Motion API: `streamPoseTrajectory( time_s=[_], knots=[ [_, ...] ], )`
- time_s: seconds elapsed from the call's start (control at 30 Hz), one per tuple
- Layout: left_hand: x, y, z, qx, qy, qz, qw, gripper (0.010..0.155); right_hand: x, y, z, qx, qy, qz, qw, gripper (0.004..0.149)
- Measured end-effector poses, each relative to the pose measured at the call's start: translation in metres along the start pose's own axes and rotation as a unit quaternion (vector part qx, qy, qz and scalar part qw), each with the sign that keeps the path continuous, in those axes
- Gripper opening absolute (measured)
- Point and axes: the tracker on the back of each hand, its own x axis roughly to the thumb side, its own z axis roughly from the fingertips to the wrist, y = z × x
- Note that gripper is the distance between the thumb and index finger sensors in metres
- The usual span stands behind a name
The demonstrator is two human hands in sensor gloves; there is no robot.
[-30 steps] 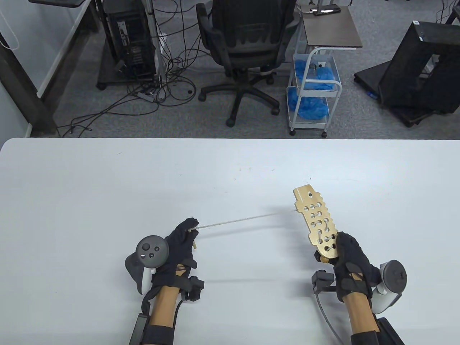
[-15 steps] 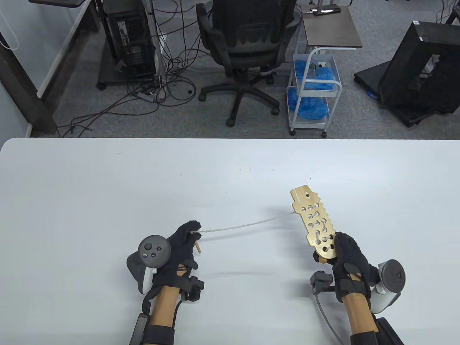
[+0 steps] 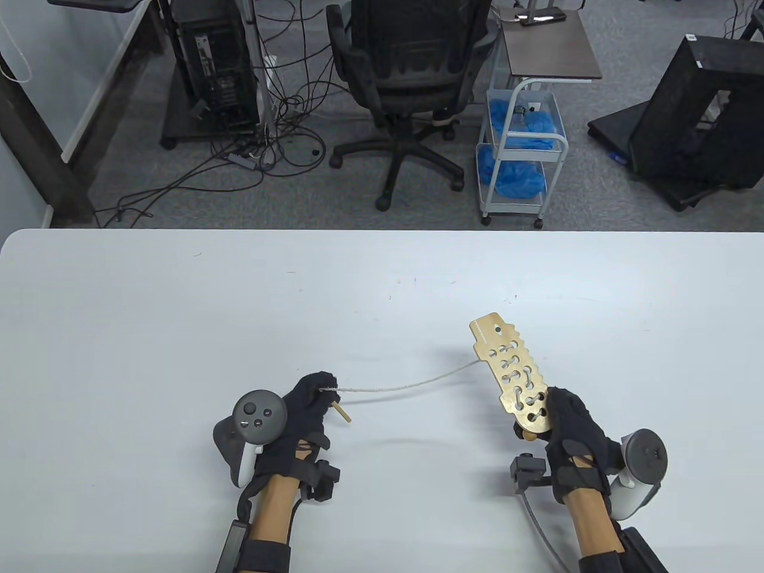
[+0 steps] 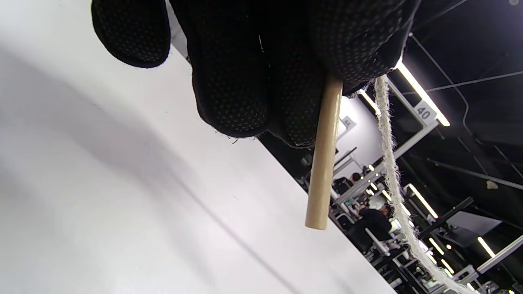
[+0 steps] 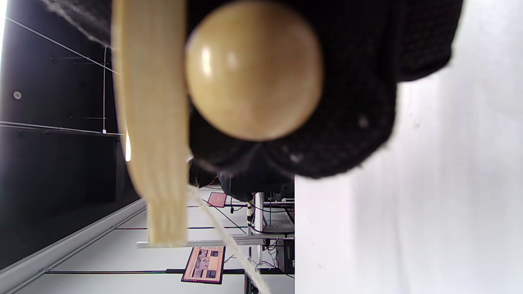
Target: Remove rope from all holes on crocodile lacing toy
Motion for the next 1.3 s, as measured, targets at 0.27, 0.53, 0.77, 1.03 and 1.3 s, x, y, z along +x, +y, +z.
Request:
streamPoseTrajectory(
  time_s=[0.27,0.53,0.77,1.03,1.3],
  knots=[
    [0.010,-0.006,0.002,-0.010,-0.021,0.002,1.000,0.041,0.002,0.012,0.005,0.035,-0.016,0.001,0.999,0.043],
    [0.026,-0.023,0.010,-0.047,-0.054,0.060,0.996,0.039,0.006,0.035,0.011,0.134,-0.057,0.000,0.989,0.043],
    [0.032,-0.038,0.014,-0.106,-0.052,0.218,0.969,0.042,0.008,0.051,0.017,0.210,-0.088,-0.005,0.974,0.043],
    [0.032,-0.047,0.013,-0.175,-0.077,0.362,0.912,0.044,0.009,0.061,0.022,0.259,-0.104,-0.004,0.960,0.043],
    [0.032,-0.053,0.012,-0.213,-0.077,0.421,0.878,0.044,0.011,0.065,0.024,0.275,-0.109,-0.011,0.955,0.043]
  ],
)
